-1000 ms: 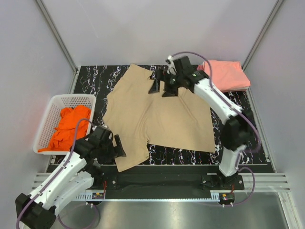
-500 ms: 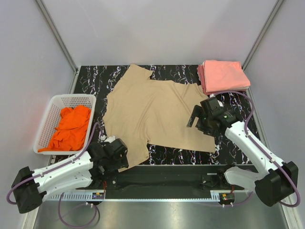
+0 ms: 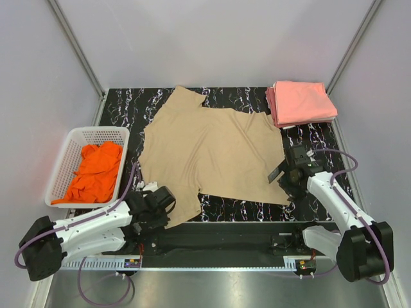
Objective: Fold and stack the t-shirts
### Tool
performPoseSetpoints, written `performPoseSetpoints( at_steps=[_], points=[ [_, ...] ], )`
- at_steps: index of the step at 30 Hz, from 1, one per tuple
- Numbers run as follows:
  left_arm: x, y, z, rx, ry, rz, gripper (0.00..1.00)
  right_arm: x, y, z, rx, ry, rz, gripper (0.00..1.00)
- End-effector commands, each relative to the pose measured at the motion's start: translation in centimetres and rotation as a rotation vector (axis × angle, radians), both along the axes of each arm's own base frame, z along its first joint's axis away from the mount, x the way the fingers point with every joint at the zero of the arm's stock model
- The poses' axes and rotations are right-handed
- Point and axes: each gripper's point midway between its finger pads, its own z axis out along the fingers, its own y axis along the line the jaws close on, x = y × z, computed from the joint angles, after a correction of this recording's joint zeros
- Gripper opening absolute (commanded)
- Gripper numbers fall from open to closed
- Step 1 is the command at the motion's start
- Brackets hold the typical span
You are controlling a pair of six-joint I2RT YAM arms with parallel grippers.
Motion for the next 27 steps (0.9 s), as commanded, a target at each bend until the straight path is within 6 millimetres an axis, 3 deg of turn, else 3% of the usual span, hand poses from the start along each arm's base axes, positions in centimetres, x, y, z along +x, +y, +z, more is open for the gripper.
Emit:
performPoseSetpoints(
  at_steps=[1,3,9,11,19,22,27],
  points=[
    [1.7,-0.4,0.3,-0.008,-0.081,0.012,0.12,-1.3,-1.5,-1.3,-0.042,0.039,-0.154,1.0],
    [2.0,-0.5,0.4,-0.012,-0.094,0.019,0.0,-2.0,-1.7,-2.2,-0.047,0.06,-0.171,0.99],
    [2.4,-0.2,0.6,-0.041,-0.136,0.036,0.0,-2.1,-2.1,-3.9,-0.071,0.097,-0.237,0.93],
    [2.4,-0.1,0.5,-0.046,-0.14,0.036,0.0,-2.3,-2.3,-4.6,-0.094,0.141,-0.238,0.72],
    [2.7,0.0,0.8,-0.077,-0.165,0.052,0.0,-1.8,-4.4,-4.9,-0.232,0.163,-0.231,0.53],
    [2.8,0.1,0.8,-0.085,-0.168,0.061,0.0,-1.8,-4.7,-5.2,-0.272,0.199,-0.222,0.42],
    [2.8,0.1,0.9,-0.102,-0.175,0.066,0.0,-1.8,-4.4,-5.5,-0.335,0.247,-0.204,0.32]
  ],
)
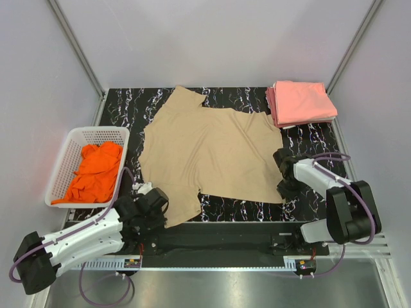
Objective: Fold and stack the t-shirts
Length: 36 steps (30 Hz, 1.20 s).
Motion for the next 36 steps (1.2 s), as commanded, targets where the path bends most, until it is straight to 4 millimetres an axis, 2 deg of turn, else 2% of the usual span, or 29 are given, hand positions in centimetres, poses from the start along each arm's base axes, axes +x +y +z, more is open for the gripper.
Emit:
performPoseSetpoints(
  at_steps=[1,3,4,8,11,12,14,15,16,18,19,21,22,24,25,27,28,30,32,36],
  points=[
    [2.2,-0.1,0.5,-0.009,-0.105,0.033,0.0,0.6,-0.9,0.2,-0.107,0.021,-0.001,0.27],
    [2.2,-0.1,0.6,-0.016,-0.109,0.036,0.0,0.5,-0.9,0.2,-0.124,0.044,-0.004,0.2],
    [2.3,-0.1,0.6,-0.016,-0.11,0.035,0.0,0.5,-0.9,0.1,-0.129,0.05,-0.002,0.09],
    [2.3,-0.3,1.0,-0.034,-0.115,0.03,0.0,0.5,-0.4,0.3,-0.084,0.018,0.008,0.0],
    [2.5,-1.1,2.5,-0.086,-0.135,0.019,0.0,1.1,0.8,1.2,-0.002,-0.055,0.056,0.0],
    [2.5,-1.2,3.0,-0.096,-0.138,0.014,0.0,1.2,1.0,2.2,0.022,-0.109,0.061,0.0],
    [3.0,-1.6,5.4,-0.123,-0.174,0.011,0.0,1.3,1.5,3.3,0.062,-0.163,0.061,0.0],
    [2.7,-0.9,5.8,-0.095,-0.167,0.009,0.0,1.4,1.7,4.6,0.084,-0.214,0.067,0.0],
    [3.1,-1.2,7.7,-0.116,-0.196,0.011,0.0,1.3,1.7,5.2,0.094,-0.232,0.071,0.0],
    [2.8,-0.2,9.0,-0.088,-0.202,0.008,0.0,0.5,1.5,6.7,0.103,-0.27,0.067,0.0],
    [3.0,-0.3,10.8,-0.107,-0.228,0.009,0.0,0.3,1.4,7.0,0.107,-0.275,0.063,0.0],
    [2.4,0.7,11.9,-0.079,-0.224,0.011,0.0,-0.7,1.4,8.0,0.121,-0.289,0.057,0.0],
    [2.5,0.8,13.5,-0.098,-0.246,0.016,0.0,-0.9,1.3,8.4,0.126,-0.299,0.053,0.0],
    [1.9,1.8,14.5,-0.078,-0.246,0.023,0.0,-1.4,1.2,9.7,0.137,-0.329,0.044,0.0],
    [2.0,2.0,16.1,-0.098,-0.271,0.027,0.0,-1.6,1.1,10.1,0.137,-0.337,0.041,0.0],
    [1.7,3.0,16.6,-0.054,-0.269,0.028,0.0,-2.0,0.5,11.3,0.121,-0.367,0.02,0.0],
    [1.7,3.3,17.4,-0.048,-0.281,0.031,0.0,-2.2,0.3,11.6,0.113,-0.371,0.014,0.0],
    [1.8,4.2,17.6,0.008,-0.283,0.032,0.0,-2.3,-0.3,12.2,0.084,-0.386,0.004,0.0],
    [2.4,4.3,18.3,0.027,-0.3,0.032,0.0,-1.9,-0.5,12.2,0.071,-0.391,0.014,0.0],
    [4.1,3.3,19.9,0.06,-0.344,-0.002,0.0,-0.6,0.7,10.8,0.092,-0.328,0.057,0.0]
  ],
)
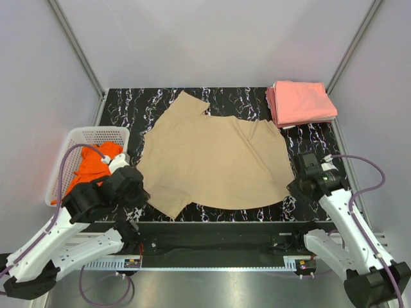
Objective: Fold and stack the t-shirts
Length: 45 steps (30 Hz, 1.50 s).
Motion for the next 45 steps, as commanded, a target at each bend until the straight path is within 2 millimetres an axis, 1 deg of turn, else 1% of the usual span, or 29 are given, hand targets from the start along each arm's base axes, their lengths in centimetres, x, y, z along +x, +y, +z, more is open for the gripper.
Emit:
performPoseSetpoints(
  at_steps=[1,6,7,9,10,12,14,15,17,18,19,20,21,22,24,25,27,29,30,31,33,34,35,40,41,42,43,44,45],
  points=[
    [2.0,0.4,1.4,0.116,-0.048,-0.007,0.0,1.7,0.3,-0.2,-0.019,0.011,0.022,0.0],
    [5.9,-1.1,3.9,0.188,-0.107,-0.051,0.0,4.4,0.6,0.4,-0.055,0.017,0.064,0.0],
    [7.1,-1.0,3.8,0.212,-0.092,-0.031,0.0,4.9,0.4,0.6,-0.069,0.018,0.062,0.0],
    [9.1,-2.0,4.9,0.195,-0.124,-0.079,0.0,6.3,0.1,0.9,-0.084,0.019,0.066,0.0],
    [10.5,-1.6,4.5,0.207,-0.102,-0.056,0.0,6.9,-0.1,1.0,-0.082,0.016,0.063,0.0],
    [12.6,-2.4,5.5,0.192,-0.125,-0.1,0.0,8.4,-0.4,0.9,-0.087,0.015,0.061,0.0],
    [15.0,-2.3,4.9,0.213,-0.094,-0.092,0.0,9.7,-0.4,0.9,-0.082,0.006,0.07,0.0],
    [16.1,-2.5,5.5,0.22,-0.107,-0.107,0.0,10.4,-0.5,0.5,-0.082,0.023,0.066,0.0],
    [18.3,-2.9,4.6,0.22,-0.081,-0.113,0.0,11.5,-0.2,0.0,-0.071,0.029,0.076,0.0],
    [19.3,-3.2,5.2,0.219,-0.097,-0.121,0.0,12.0,-0.1,-0.6,-0.073,0.052,0.077,0.0],
    [20.7,-3.1,4.2,0.229,-0.067,-0.116,0.0,12.6,-0.2,-0.8,-0.072,0.051,0.073,0.0],
    [21.4,-3.1,4.0,0.23,-0.059,-0.117,0.0,12.9,-0.3,-1.1,-0.073,0.056,0.07,0.0],
    [22.4,-3.2,4.6,0.231,-0.073,-0.123,0.0,13.4,-0.4,-1.7,-0.073,0.071,0.068,0.0],
    [23.6,-2.9,3.6,0.24,-0.043,-0.113,0.0,13.7,-0.8,-2.0,-0.066,0.077,0.054,0.0],
    [25.2,-2.9,4.0,0.233,-0.051,-0.117,0.0,14.7,-1.1,-2.7,-0.057,0.085,0.049,0.0],
    [26.2,-2.7,2.9,0.239,-0.021,-0.116,0.0,15.1,-1.0,-2.8,-0.049,0.085,0.051,0.0],
    [27.5,-2.8,3.2,0.235,-0.03,-0.119,0.0,15.9,-1.4,-3.3,-0.049,0.099,0.045,0.0],
    [28.6,-2.7,2.1,0.238,-0.003,-0.126,0.0,16.3,-1.9,-3.6,-0.053,0.108,0.032,0.0],
    [29.2,-2.7,2.3,0.238,-0.011,-0.125,0.0,16.5,-2.1,-3.7,-0.053,0.107,0.027,0.0],
    [29.7,-2.6,1.4,0.241,0.015,-0.129,0.0,16.6,-2.2,-3.8,-0.048,0.11,0.025,0.0],
    [30.5,-2.8,1.1,0.232,0.02,-0.146,0.0,16.8,-2.6,-4.1,-0.047,0.118,0.018,0.0],
    [30.9,-2.7,0.1,0.232,0.045,-0.149,0.0,16.9,-2.7,-4.3,-0.047,0.123,0.013,0.0],
    [31.2,-2.8,-0.1,0.228,0.048,-0.156,0.0,17.0,-2.9,-4.5,-0.049,0.13,0.012,0.0],
    [33.7,-1.7,-1.9,0.271,0.08,-0.184,0.01,17.6,-2.9,-5.7,-0.029,0.15,0.021,0.0],
    [34.6,-1.6,-1.5,0.278,0.059,-0.192,0.02,17.7,-2.8,-6.1,-0.025,0.166,0.024,0.0],
    [35.5,-1.1,-3.1,0.28,0.091,-0.188,0.03,17.8,-2.6,-6.4,-0.018,0.176,0.03,0.0],
    [36.2,-1.1,-3.3,0.271,0.089,-0.19,0.04,17.9,-2.7,-6.5,-0.016,0.178,0.026,0.0],
    [37.7,-1.6,-1.9,0.24,0.038,-0.212,0.06,18.0,-2.7,-7.0,-0.012,0.19,0.023,0.01],
    [38.7,-1.6,-3.4,0.234,0.06,-0.218,0.1,18.0,-2.6,-7.2,0.003,0.196,0.023,0.04]
  ],
)
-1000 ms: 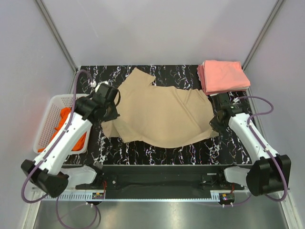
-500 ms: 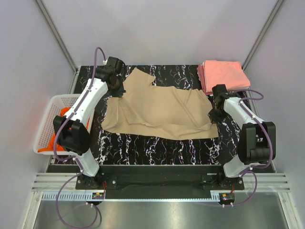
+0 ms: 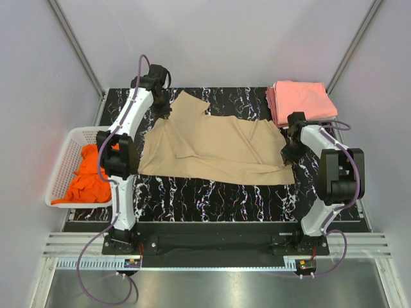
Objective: Fold and stack the t-shirts
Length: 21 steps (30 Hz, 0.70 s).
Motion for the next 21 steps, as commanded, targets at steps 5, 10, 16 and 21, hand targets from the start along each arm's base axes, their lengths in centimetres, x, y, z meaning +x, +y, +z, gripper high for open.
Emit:
performPoseSetpoints(
  at_steps=[5,10,16,21],
  points=[
    [3.9,0.3,2.2,-0.076,-0.064,-0.008,0.61,2.0,-1.0,0.6,0.068,-0.035,-0.017,0.72],
    [-0.2,1.9,4.7,-0.071,-0.088,0.068,0.69,1.2,-1.6,2.1,0.072,-0.067,-0.011,0.9],
    [-7.7,3.0,2.8,-0.127,-0.091,0.159,0.69,-2.2,-0.5,2.7,0.119,-0.103,-0.003,0.88],
    [-12.0,3.7,-1.0,-0.181,-0.094,0.272,0.7,-5.3,0.6,1.5,0.168,-0.103,0.008,0.83]
  ],
)
